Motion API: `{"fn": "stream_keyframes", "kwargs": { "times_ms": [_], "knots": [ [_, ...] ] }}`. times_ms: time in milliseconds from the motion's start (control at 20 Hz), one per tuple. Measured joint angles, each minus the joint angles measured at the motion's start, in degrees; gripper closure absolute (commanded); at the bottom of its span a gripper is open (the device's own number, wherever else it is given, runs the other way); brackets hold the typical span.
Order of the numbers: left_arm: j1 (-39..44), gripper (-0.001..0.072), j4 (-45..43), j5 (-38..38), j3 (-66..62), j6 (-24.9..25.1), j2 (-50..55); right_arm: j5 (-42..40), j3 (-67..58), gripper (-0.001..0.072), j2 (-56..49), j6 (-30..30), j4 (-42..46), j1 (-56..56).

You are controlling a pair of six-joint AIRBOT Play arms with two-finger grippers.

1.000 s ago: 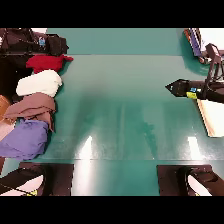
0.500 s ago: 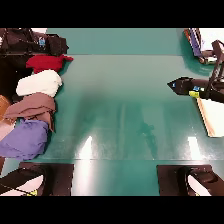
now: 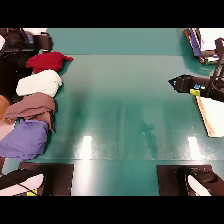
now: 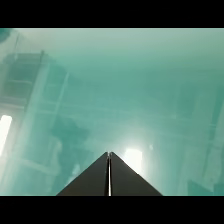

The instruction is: Fold the shirts.

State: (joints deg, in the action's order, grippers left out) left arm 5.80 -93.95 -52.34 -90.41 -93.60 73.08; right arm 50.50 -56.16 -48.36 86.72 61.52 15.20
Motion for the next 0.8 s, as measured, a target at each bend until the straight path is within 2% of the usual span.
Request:
{"fn": "stream_keyframes", "kwargs": {
  "times_ms": [200,350,550,800],
  "knots": [
    [-9.42,0.0145,-0.87,3.15,-0.02,-0.33,9.03,-0.61,0.0,0.0696,0.02,0.0,-0.02,0.0],
    [-14.32,0.0144,1.49,5.92,-1.95,2.45,17.27,-0.66,0.0,0.0696,0.02,0.0,-0.04,0.0],
    [-16.83,0.0145,3.8,7.61,-8.24,6.45,27.65,-0.66,0.0,0.0696,0.02,0.0,-0.07,0.0],
    [-17.64,0.0146,4.55,9.18,-14.49,8.13,36.74,-0.17,0.0,0.0696,0.02,0.0,-0.04,0.0]
  ]
}}
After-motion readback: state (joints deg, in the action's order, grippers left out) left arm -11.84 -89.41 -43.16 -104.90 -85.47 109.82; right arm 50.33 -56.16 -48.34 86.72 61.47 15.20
